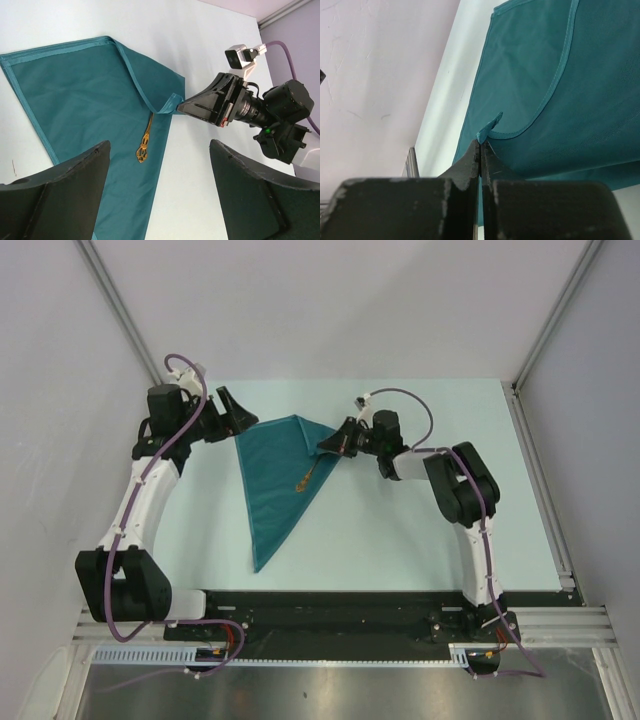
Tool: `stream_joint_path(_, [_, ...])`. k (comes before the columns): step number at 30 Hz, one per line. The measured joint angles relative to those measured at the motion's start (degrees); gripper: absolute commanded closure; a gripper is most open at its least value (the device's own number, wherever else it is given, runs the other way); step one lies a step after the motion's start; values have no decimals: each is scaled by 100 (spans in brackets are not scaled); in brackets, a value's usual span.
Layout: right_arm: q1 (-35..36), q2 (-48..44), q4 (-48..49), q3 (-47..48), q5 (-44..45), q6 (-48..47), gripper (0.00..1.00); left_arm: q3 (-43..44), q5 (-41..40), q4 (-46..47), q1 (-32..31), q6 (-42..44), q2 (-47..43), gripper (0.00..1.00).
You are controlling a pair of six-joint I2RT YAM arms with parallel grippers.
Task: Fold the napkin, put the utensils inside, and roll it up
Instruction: Fold the napkin at the center of the board.
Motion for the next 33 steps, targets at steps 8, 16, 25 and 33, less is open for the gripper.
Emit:
stream_joint_path(8, [210,-107,129,-378,-22,-20,100,-4,2,2,0,-2,-11,15])
stream_joint_path(16, [402,-107,201,-535,-46,-9,100,-9,2,4,0,-7,-11,15])
stream_joint_path(25, [498,-107,181,-535,-46,-20,88,-9,2,4,0,-7,-11,15])
stream_joint_path(33, [678,-197,-262,-544,-66,-409,48,-9,0,4,0,-4,-50,11])
